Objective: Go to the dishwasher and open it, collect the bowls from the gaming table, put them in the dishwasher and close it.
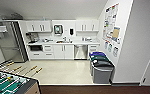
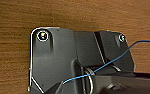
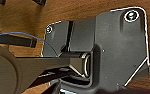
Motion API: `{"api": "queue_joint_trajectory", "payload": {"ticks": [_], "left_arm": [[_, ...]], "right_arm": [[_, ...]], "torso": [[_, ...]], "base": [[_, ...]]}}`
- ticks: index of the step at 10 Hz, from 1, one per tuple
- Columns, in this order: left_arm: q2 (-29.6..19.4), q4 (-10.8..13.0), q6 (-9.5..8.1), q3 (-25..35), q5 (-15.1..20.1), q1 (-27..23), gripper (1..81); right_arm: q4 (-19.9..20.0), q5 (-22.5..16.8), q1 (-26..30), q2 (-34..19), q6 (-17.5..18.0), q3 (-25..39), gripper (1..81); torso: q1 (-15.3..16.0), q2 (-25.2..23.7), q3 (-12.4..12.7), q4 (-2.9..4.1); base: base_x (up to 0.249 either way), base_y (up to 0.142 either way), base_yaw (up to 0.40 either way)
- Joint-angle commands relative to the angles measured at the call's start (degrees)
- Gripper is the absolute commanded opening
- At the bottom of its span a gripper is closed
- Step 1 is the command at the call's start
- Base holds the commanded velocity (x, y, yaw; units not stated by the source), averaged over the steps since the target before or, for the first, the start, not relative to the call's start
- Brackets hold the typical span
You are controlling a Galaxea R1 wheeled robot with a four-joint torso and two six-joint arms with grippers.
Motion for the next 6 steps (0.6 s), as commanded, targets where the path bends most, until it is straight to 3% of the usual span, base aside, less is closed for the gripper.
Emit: {"api": "queue_joint_trajectory", "payload": {"ticks": [1, 6], "left_arm": [[-1.0, 0.8, 0.34, 0.4, 2.3, -2.5, 81.1], [-1.2, 1.1, 0.25, 0.4, 2.3, -2.4, 81.1]], "right_arm": [[-0.4, -2.8, 3.0, -1.5, 0.1, 0.7, 81.1], [-0.5, -2.8, 3.4, -1.3, 0.1, 0.5, 81.1]], "torso": [[0.0, 0.0, 0.0, 0.00], [0.0, 0.0, 0.0, 0.00]], "base": [[0.276, 0.000, 0.000], [0.275, 0.000, 0.000]]}}
